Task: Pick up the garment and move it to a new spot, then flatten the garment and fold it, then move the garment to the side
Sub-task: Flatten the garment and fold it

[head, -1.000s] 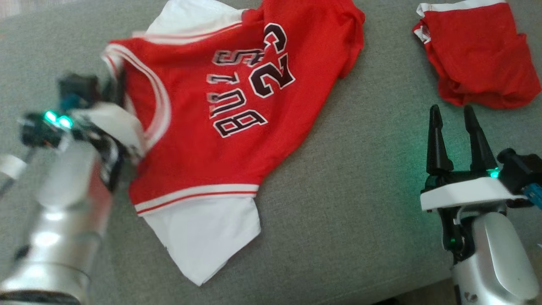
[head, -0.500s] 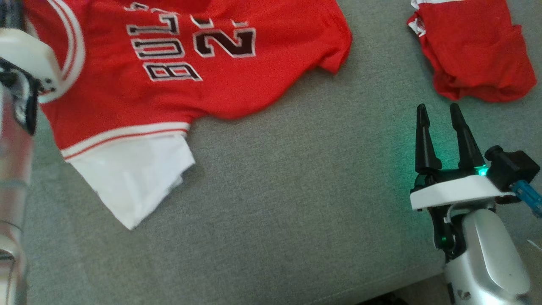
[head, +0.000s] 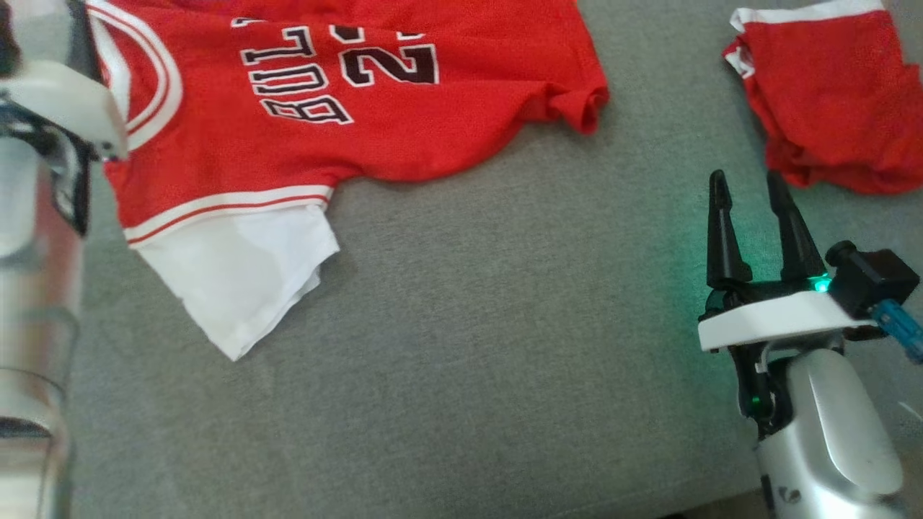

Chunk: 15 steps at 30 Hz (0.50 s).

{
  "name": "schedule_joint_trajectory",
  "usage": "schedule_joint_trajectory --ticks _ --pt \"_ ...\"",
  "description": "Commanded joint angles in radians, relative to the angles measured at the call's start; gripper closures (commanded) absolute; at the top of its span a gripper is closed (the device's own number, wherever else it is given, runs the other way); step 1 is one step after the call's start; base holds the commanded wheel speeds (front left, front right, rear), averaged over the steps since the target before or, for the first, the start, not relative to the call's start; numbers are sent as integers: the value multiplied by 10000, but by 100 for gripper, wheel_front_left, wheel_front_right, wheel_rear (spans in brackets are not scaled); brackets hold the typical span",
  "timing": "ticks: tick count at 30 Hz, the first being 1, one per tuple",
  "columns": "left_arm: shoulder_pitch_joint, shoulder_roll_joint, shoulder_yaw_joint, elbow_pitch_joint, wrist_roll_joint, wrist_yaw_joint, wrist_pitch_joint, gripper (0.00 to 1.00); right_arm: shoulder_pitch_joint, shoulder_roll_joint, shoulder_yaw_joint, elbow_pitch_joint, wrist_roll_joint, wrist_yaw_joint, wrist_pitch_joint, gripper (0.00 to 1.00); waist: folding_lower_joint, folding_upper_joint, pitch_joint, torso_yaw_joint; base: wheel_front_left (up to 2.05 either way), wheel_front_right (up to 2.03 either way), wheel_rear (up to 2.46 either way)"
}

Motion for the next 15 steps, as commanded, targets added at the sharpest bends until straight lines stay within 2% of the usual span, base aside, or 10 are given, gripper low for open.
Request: schedule_joint_trajectory --ticks 1,7,15 --pt "12 353 176 -257 -85 -58 -184 0 -160 -35 162 -243 -103 -9 -90 0 1 0 -174 205 0 0 0" --pt "805 -223 4 -730 -300 -341 -723 0 -26 -35 31 -231 -209 -9 -4 0 1 0 -624 874 0 0 0" --pt "2512 -1055 -265 -2295 -644 -482 -933 0 271 -35 -362 -293 -377 -9 159 0 1 0 -1246 1855 0 0 0"
